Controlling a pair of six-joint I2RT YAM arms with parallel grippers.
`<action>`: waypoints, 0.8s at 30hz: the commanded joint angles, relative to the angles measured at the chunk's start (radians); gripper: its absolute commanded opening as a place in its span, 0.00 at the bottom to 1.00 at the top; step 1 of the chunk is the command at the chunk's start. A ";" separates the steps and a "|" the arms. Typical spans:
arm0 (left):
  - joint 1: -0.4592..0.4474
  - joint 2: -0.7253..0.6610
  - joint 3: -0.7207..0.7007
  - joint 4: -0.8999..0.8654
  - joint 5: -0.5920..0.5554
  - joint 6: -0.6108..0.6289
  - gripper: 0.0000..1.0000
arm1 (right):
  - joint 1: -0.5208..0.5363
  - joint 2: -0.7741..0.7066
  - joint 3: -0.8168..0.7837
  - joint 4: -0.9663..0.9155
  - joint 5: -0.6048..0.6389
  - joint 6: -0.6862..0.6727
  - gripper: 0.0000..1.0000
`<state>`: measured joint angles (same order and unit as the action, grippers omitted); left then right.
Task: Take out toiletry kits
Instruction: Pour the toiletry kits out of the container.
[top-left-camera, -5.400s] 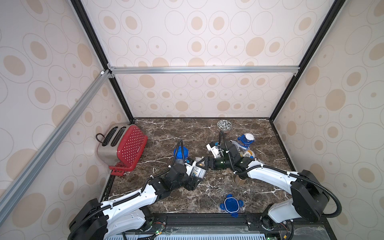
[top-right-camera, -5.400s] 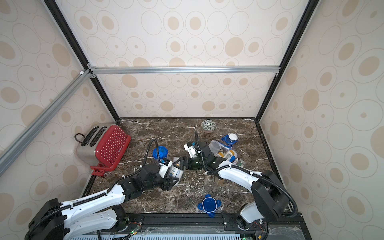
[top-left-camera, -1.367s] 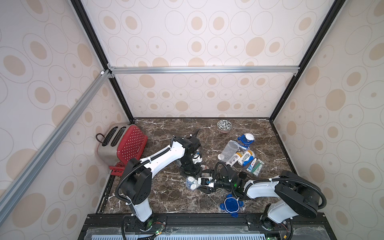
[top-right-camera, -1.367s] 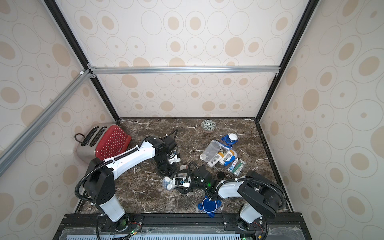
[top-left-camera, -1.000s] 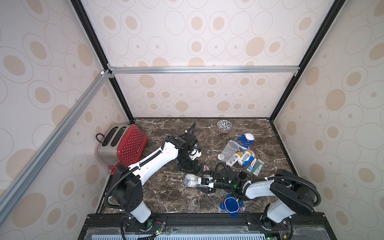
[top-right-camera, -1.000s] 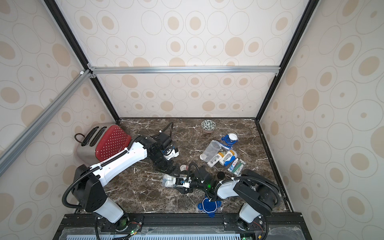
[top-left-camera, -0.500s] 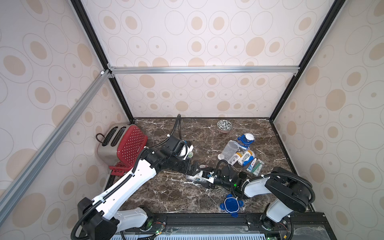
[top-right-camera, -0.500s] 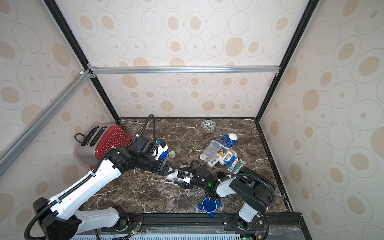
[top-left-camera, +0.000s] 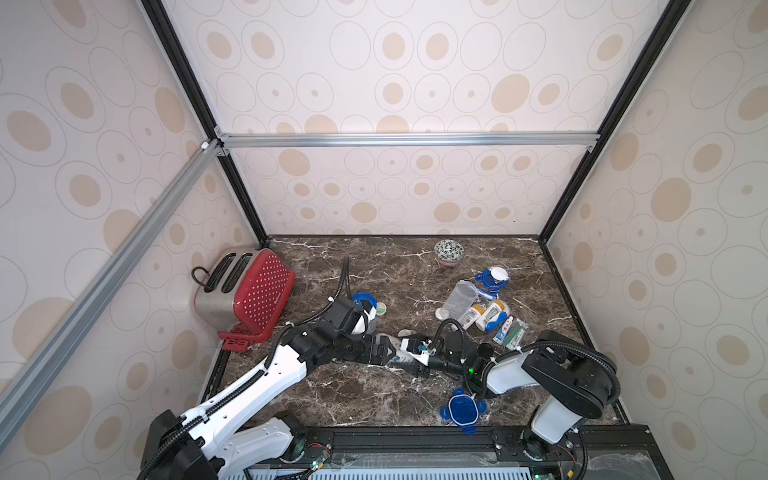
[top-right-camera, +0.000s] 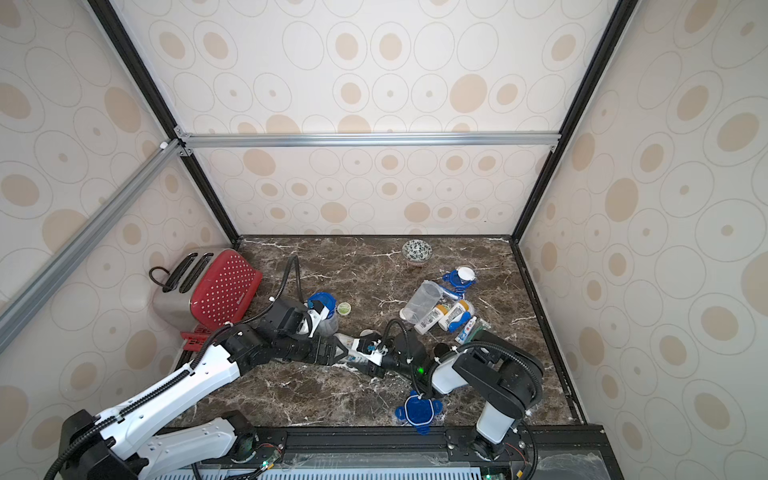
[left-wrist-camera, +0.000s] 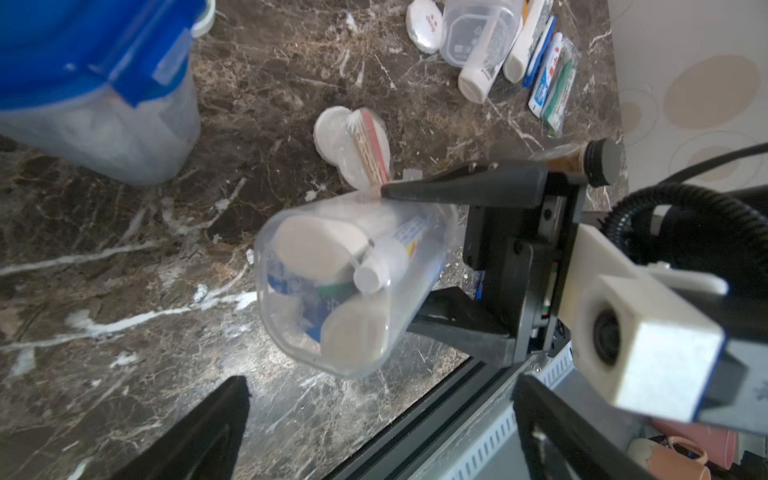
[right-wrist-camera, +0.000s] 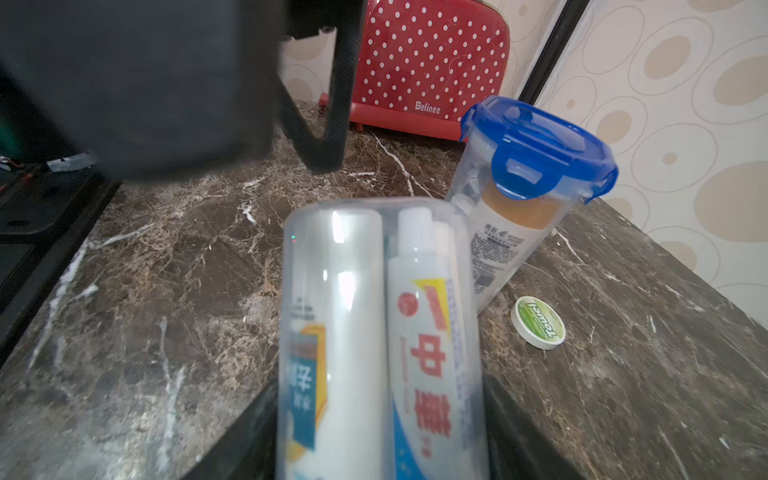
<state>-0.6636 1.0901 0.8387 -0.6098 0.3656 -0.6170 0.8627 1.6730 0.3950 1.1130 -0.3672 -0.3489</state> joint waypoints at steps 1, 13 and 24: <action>0.001 0.048 -0.002 0.074 -0.034 -0.029 0.99 | -0.004 0.014 -0.007 0.112 -0.045 0.017 0.64; 0.004 0.082 -0.049 0.121 -0.061 -0.036 0.95 | -0.016 0.037 -0.018 0.175 -0.064 0.049 0.64; 0.003 0.062 -0.104 0.299 -0.020 -0.122 0.75 | -0.022 0.041 -0.013 0.177 -0.087 0.051 0.64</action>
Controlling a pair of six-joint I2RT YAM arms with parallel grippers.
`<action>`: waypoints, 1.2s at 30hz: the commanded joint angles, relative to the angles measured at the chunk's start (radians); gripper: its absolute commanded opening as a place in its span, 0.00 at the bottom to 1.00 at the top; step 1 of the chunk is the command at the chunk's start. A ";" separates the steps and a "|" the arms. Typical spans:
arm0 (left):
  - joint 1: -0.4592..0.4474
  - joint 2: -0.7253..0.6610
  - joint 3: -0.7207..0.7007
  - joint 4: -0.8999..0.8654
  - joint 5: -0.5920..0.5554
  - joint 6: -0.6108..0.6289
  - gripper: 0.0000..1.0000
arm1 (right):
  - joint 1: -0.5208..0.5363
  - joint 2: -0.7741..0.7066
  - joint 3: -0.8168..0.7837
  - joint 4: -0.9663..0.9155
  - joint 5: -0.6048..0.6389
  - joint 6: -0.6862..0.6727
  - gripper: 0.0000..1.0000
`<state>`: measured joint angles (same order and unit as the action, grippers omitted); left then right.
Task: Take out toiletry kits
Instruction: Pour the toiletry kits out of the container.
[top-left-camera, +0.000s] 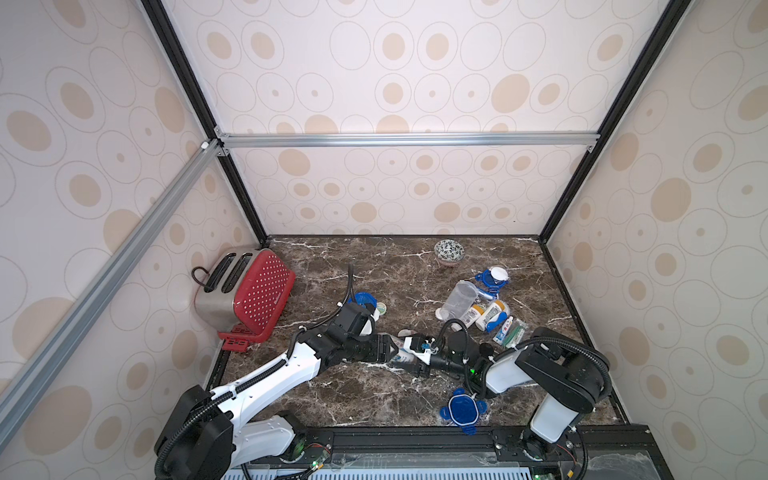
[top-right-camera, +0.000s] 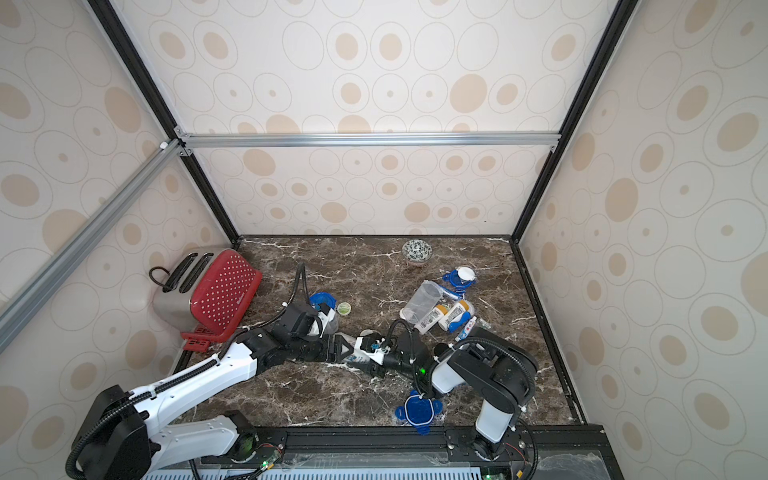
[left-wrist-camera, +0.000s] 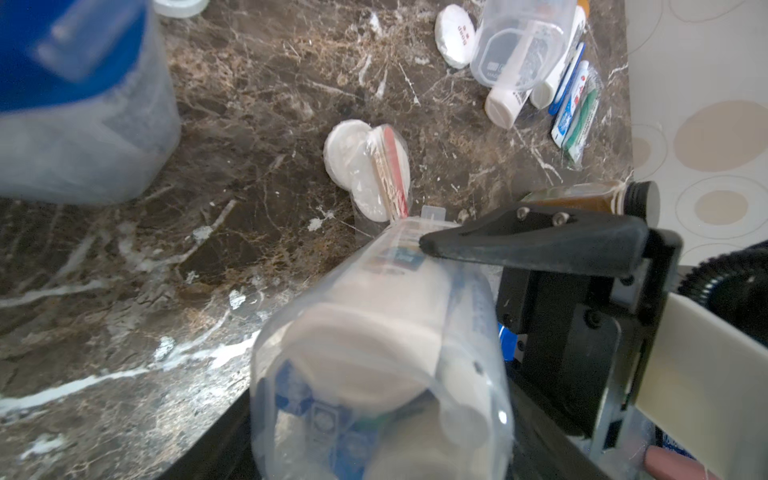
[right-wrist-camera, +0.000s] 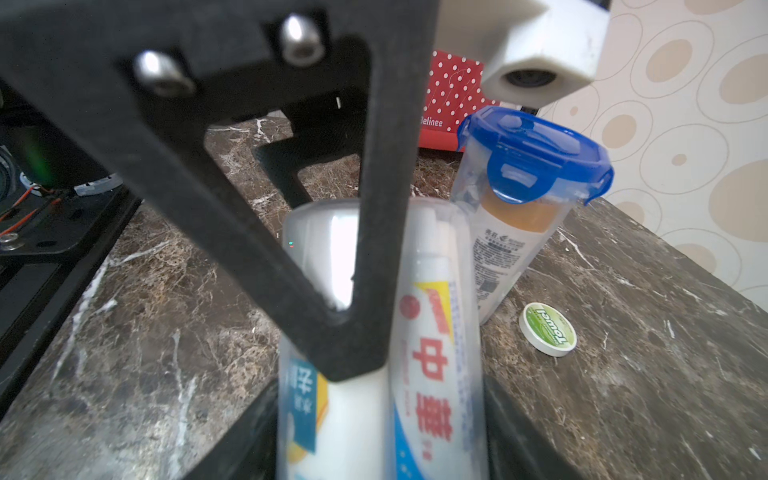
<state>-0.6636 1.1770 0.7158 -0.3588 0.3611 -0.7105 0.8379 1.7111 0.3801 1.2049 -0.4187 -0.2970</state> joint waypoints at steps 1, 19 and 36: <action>0.002 -0.025 0.028 0.040 -0.019 -0.026 0.71 | 0.003 0.002 0.002 0.087 -0.033 -0.002 0.64; -0.036 0.128 0.388 -0.240 -0.100 0.159 0.36 | -0.030 -0.173 -0.044 -0.093 0.123 -0.008 0.94; -0.049 0.240 0.743 -0.497 -0.192 0.304 0.35 | -0.076 -0.289 0.017 -0.357 0.299 0.057 0.95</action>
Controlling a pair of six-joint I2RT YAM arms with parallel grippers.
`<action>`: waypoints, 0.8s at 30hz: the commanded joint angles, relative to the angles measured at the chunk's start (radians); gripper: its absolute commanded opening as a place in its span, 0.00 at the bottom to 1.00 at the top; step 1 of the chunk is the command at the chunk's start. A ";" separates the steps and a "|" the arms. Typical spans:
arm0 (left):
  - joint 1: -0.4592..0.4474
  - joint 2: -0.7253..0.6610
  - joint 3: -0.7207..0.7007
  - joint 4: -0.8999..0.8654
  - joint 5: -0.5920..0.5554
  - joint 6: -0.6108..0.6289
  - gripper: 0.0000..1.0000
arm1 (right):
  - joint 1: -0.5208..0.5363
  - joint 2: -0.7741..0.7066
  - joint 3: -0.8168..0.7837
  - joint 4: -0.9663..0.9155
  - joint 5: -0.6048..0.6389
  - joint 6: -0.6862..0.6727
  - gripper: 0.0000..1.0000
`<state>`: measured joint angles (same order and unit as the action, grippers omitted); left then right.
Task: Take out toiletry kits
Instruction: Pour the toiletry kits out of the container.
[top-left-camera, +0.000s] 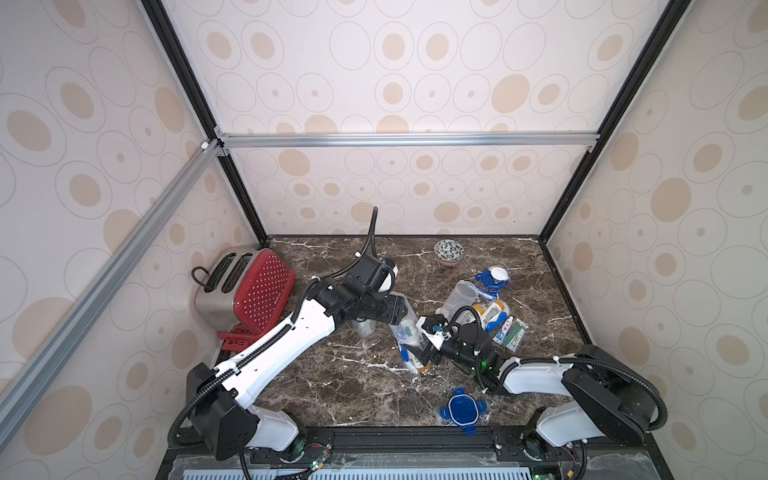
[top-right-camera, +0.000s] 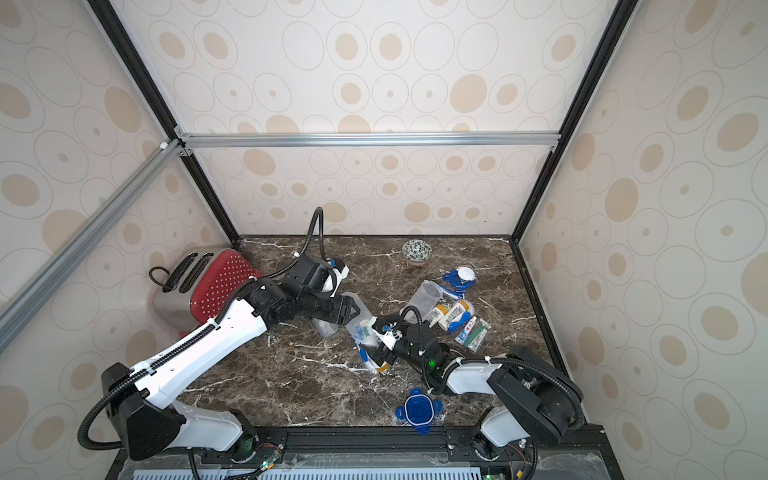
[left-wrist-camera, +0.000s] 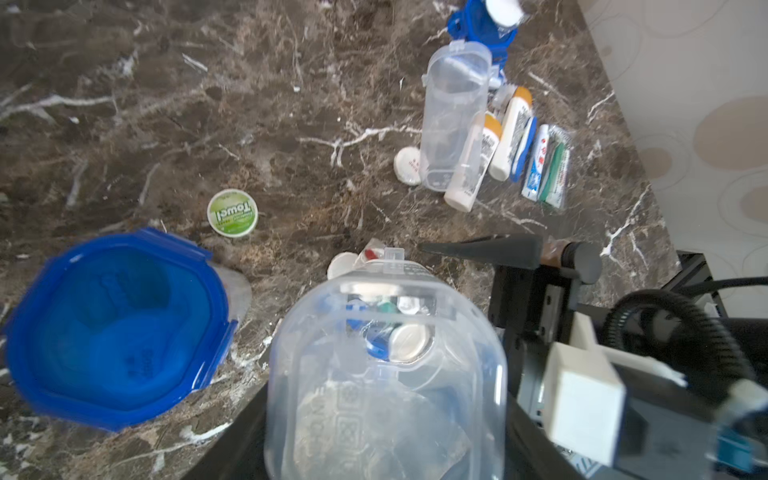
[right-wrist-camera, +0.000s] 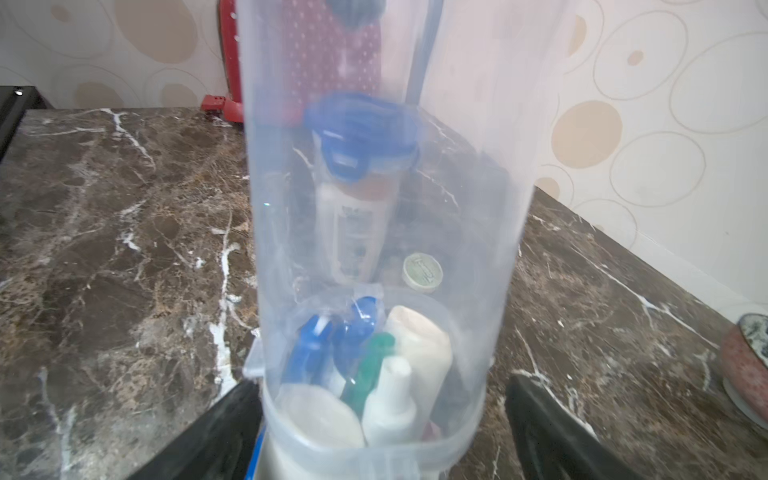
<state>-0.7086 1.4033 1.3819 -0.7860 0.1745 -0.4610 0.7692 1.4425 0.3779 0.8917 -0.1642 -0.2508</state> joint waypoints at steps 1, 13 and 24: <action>-0.004 0.019 0.094 -0.082 -0.008 0.063 0.35 | -0.008 -0.021 0.021 -0.051 0.053 0.014 0.95; -0.002 0.051 0.166 -0.125 -0.016 0.100 0.35 | -0.024 -0.147 0.077 -0.197 0.078 0.097 0.95; 0.006 0.296 0.345 -0.146 0.094 0.134 0.34 | -0.053 -0.513 0.047 -0.582 0.201 0.175 0.96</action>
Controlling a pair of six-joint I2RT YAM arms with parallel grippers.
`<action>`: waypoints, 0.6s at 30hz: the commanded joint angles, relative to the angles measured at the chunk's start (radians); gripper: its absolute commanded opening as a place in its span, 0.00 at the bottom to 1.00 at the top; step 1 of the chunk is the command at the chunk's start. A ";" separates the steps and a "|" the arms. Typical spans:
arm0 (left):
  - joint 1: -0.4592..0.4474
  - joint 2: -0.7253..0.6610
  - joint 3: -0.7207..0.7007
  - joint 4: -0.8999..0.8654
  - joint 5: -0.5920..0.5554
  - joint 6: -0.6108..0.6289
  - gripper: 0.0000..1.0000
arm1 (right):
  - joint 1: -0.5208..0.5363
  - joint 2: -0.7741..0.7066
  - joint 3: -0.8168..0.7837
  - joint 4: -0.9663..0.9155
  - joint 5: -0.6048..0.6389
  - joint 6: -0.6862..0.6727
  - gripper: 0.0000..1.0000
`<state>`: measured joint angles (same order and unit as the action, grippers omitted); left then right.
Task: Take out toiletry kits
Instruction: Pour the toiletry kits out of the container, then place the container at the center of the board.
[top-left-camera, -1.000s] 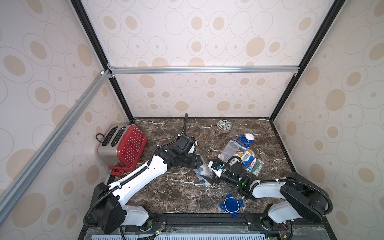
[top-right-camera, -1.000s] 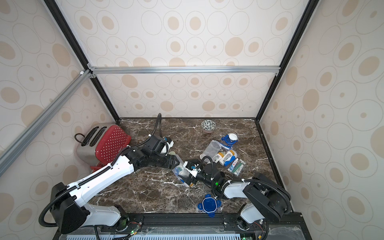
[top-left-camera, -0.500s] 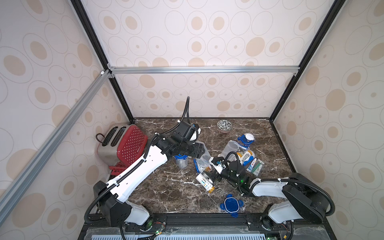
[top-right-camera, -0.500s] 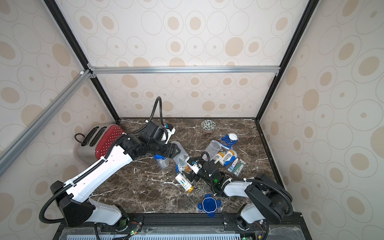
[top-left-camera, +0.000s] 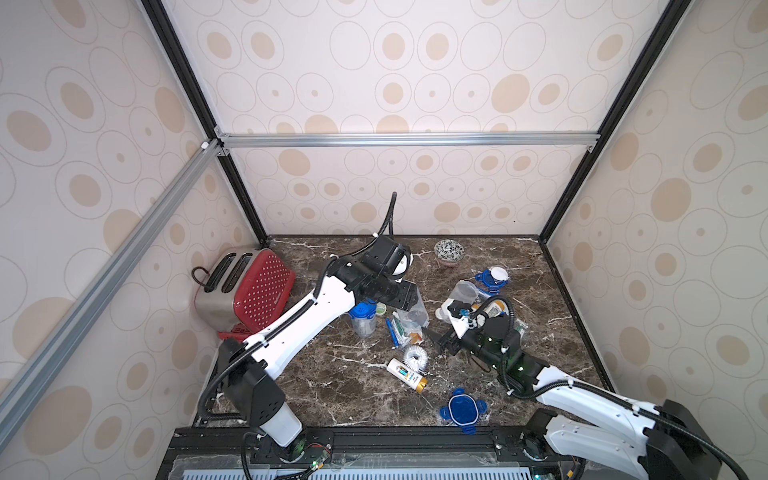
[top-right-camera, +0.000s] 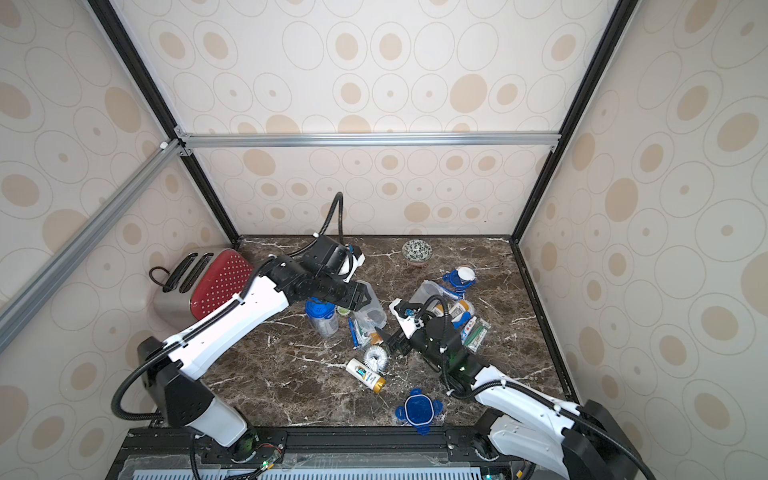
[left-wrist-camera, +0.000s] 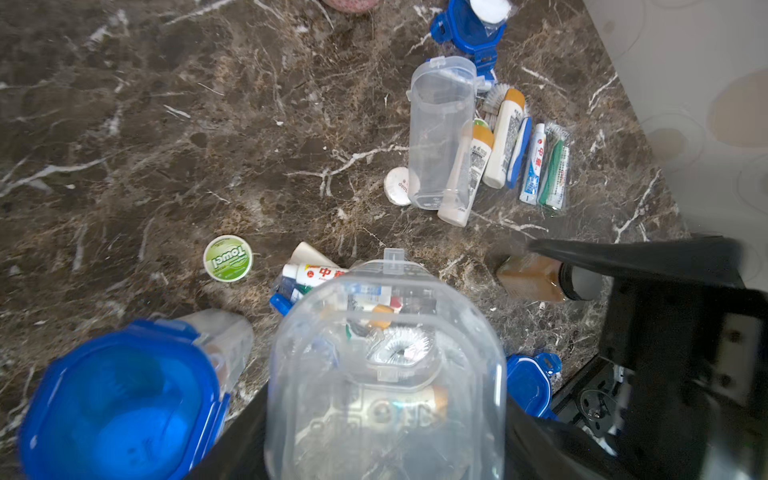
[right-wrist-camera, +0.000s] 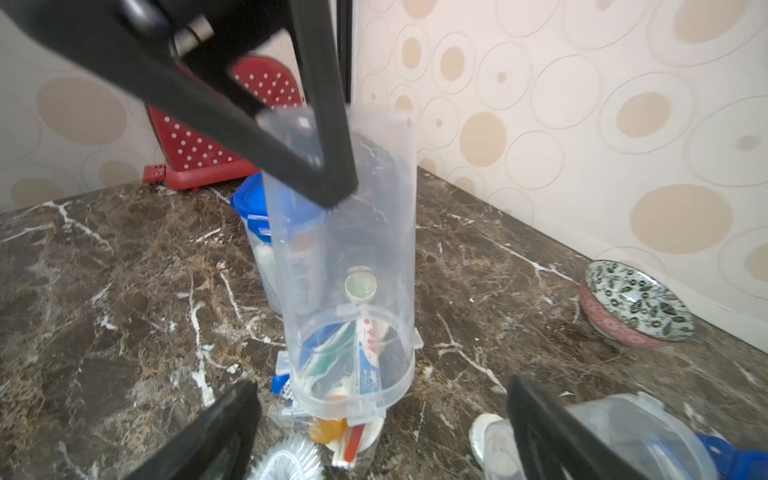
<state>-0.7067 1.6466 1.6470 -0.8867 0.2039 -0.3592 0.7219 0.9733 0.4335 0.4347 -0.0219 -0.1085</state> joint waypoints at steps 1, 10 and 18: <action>0.004 0.075 0.098 -0.038 0.097 0.031 0.34 | -0.006 -0.065 -0.012 -0.140 0.077 0.040 0.96; 0.032 0.290 0.212 -0.028 0.283 -0.004 0.35 | -0.006 -0.154 -0.041 -0.174 0.100 0.047 0.96; 0.055 0.441 0.324 -0.129 0.267 0.030 0.45 | -0.006 -0.171 -0.050 -0.172 0.100 0.049 0.96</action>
<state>-0.6628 2.0689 1.9163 -0.9440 0.4557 -0.3534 0.7181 0.8227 0.3958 0.2687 0.0681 -0.0677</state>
